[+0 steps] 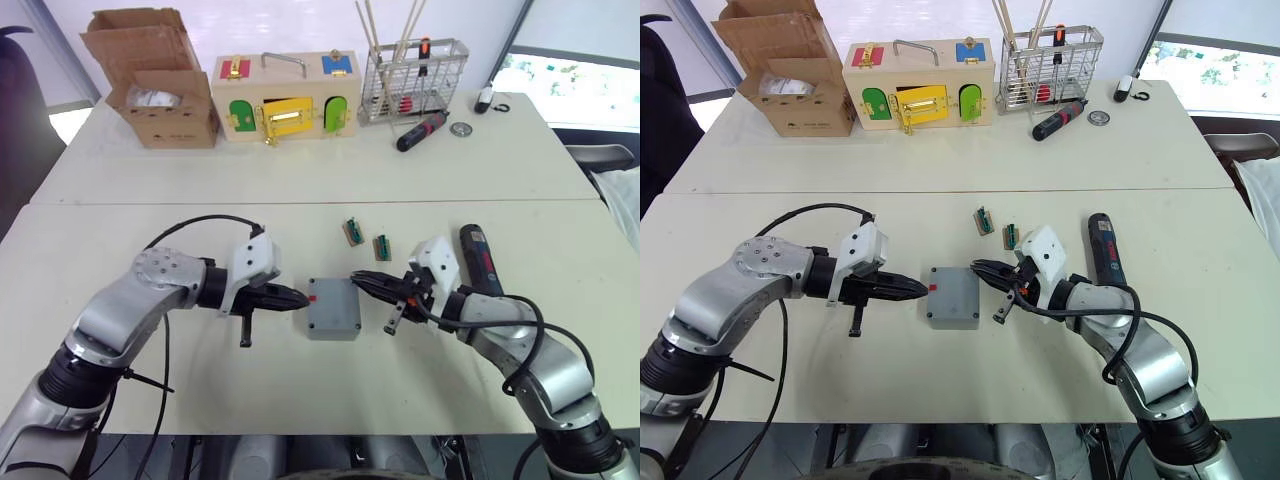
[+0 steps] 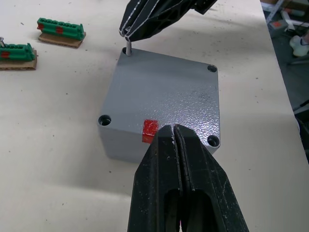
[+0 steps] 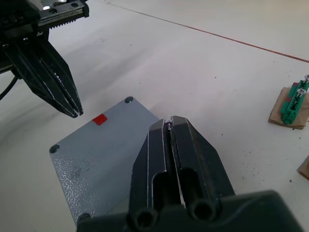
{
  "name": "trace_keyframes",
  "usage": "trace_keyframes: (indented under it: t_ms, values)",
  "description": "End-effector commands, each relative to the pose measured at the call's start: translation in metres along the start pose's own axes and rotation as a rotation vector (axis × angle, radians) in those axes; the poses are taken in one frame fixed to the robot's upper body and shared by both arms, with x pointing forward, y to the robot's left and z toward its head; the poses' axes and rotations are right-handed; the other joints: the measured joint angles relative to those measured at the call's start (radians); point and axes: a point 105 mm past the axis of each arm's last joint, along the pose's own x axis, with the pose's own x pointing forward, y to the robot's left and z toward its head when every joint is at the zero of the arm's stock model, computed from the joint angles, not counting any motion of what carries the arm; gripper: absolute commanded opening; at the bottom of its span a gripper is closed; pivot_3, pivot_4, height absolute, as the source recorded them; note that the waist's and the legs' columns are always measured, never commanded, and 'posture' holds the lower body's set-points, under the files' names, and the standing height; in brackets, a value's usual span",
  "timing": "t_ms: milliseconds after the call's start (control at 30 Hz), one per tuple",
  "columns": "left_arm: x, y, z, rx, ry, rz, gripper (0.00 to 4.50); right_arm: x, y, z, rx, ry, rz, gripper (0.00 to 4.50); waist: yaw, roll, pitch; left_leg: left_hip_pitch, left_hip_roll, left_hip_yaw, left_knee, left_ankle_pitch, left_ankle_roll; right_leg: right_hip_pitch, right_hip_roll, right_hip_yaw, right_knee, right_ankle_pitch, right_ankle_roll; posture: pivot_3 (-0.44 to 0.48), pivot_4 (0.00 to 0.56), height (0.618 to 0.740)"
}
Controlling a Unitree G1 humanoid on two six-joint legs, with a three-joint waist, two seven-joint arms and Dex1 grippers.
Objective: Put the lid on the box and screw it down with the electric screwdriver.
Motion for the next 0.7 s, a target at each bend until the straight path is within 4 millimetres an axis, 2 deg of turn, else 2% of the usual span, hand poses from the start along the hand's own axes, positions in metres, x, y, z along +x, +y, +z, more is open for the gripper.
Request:
trace_keyframes:
  t_ms: [33,700]
  values:
    - [-0.0011,-0.0022,0.0072,0.030,-0.016,0.001,0.00,-0.0021,-0.0005,0.0071,-0.004,-0.025,0.001,0.02,0.000,0.000,0.000,0.000,0.000,0.000,0.000,0.000,0.000,0.000,0.000,0.000,0.000,0.000,0.000,0.000,0.150,0.740]
    - [0.0028,-0.0019,0.0077,0.029,-0.029,0.002,0.00,-0.0024,-0.0013,-0.0004,-0.013,0.010,-0.003,0.02,0.000,0.000,0.000,0.000,0.000,0.000,0.000,0.000,0.000,0.000,0.000,0.000,0.000,0.000,0.000,0.000,0.150,0.740]
